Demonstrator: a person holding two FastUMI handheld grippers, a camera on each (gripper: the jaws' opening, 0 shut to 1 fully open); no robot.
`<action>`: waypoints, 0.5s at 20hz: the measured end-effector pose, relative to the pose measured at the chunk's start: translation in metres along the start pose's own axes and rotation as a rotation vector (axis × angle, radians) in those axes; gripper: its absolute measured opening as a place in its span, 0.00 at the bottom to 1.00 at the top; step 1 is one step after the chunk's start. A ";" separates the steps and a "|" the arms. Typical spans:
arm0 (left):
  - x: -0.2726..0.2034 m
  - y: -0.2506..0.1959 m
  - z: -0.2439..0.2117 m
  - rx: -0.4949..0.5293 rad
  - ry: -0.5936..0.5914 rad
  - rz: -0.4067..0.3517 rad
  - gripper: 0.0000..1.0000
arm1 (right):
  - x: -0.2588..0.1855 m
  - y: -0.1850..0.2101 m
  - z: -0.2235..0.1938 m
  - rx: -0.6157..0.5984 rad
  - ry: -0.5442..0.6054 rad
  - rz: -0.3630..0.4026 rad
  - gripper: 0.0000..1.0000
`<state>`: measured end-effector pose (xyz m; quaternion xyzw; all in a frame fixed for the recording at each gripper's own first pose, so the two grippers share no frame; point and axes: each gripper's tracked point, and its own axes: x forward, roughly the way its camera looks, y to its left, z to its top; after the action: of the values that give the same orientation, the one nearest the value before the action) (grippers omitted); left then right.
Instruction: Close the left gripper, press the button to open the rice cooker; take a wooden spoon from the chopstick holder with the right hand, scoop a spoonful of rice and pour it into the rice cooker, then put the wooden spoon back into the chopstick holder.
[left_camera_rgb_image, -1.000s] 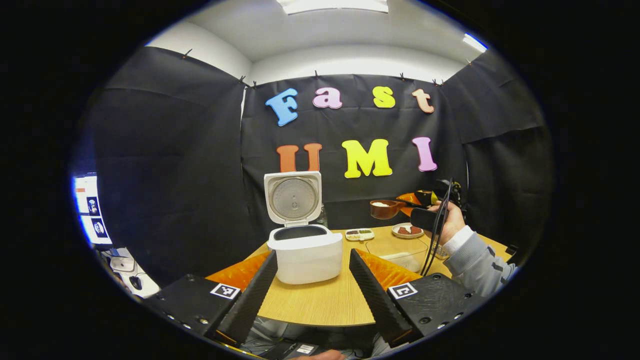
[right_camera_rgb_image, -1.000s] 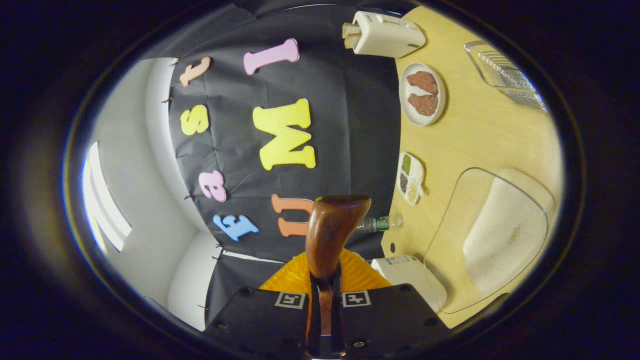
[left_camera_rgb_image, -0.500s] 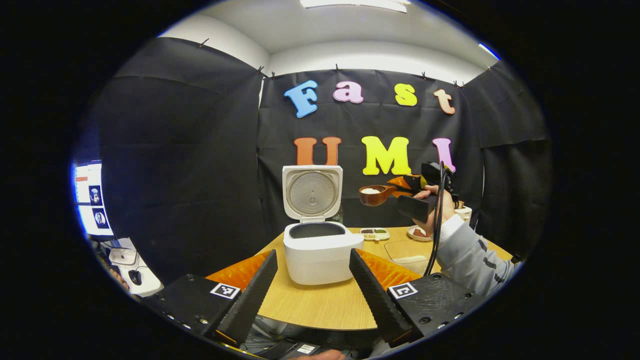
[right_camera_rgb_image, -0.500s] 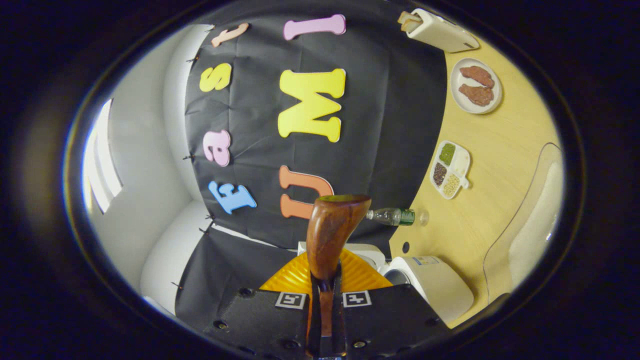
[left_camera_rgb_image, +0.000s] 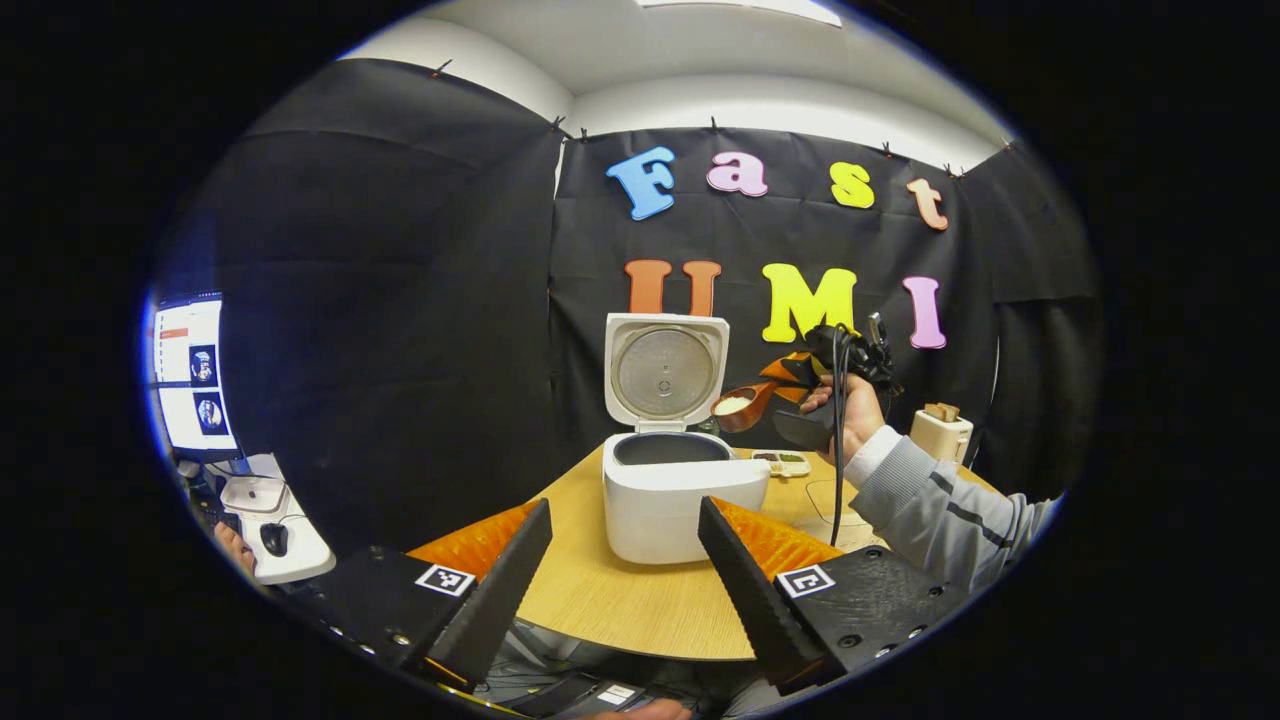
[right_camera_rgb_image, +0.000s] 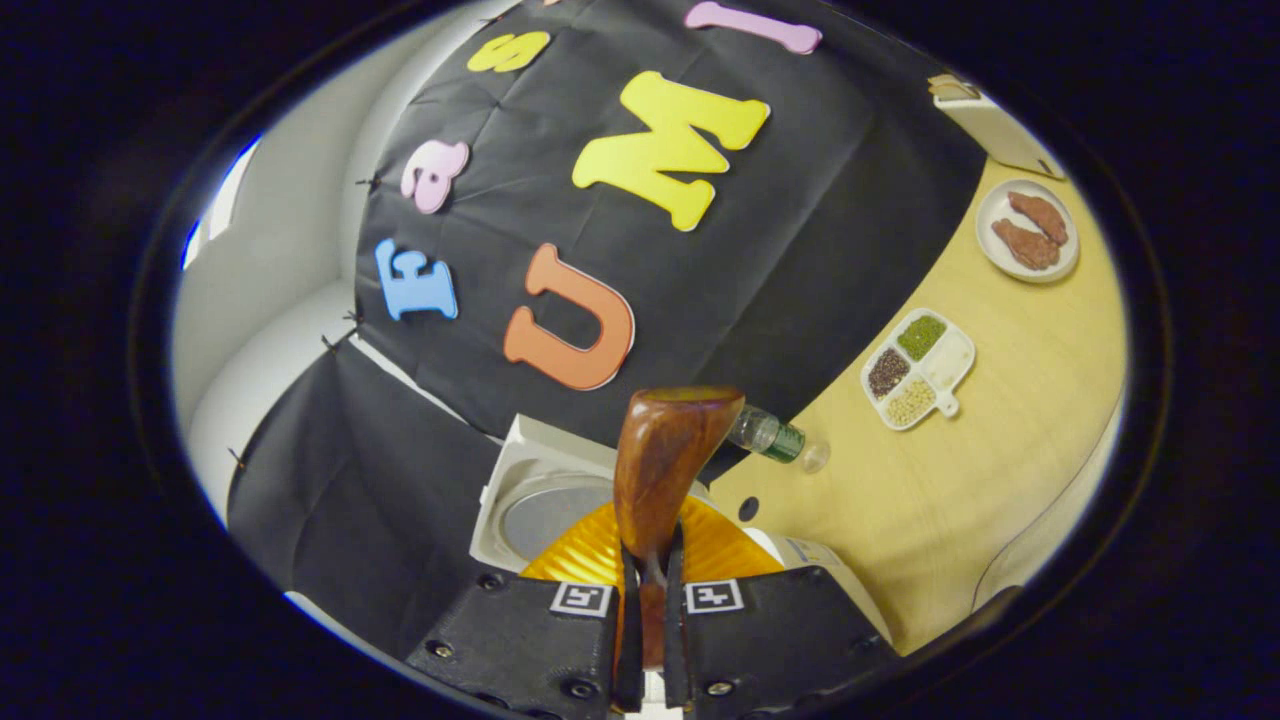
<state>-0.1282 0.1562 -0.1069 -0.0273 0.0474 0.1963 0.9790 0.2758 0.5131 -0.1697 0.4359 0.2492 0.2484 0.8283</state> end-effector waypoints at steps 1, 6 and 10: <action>0.000 0.001 0.001 0.003 -0.003 0.002 0.94 | 0.007 0.000 -0.004 -0.045 0.007 -0.009 0.13; 0.003 0.000 -0.002 0.007 0.002 -0.006 0.94 | 0.024 0.015 -0.017 -0.297 0.013 -0.039 0.13; 0.004 0.001 -0.006 0.003 0.006 -0.005 0.94 | 0.027 0.040 -0.032 -0.573 -0.002 -0.044 0.14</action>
<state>-0.1256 0.1580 -0.1133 -0.0265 0.0507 0.1935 0.9794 0.2684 0.5695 -0.1568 0.1790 0.1776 0.2902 0.9231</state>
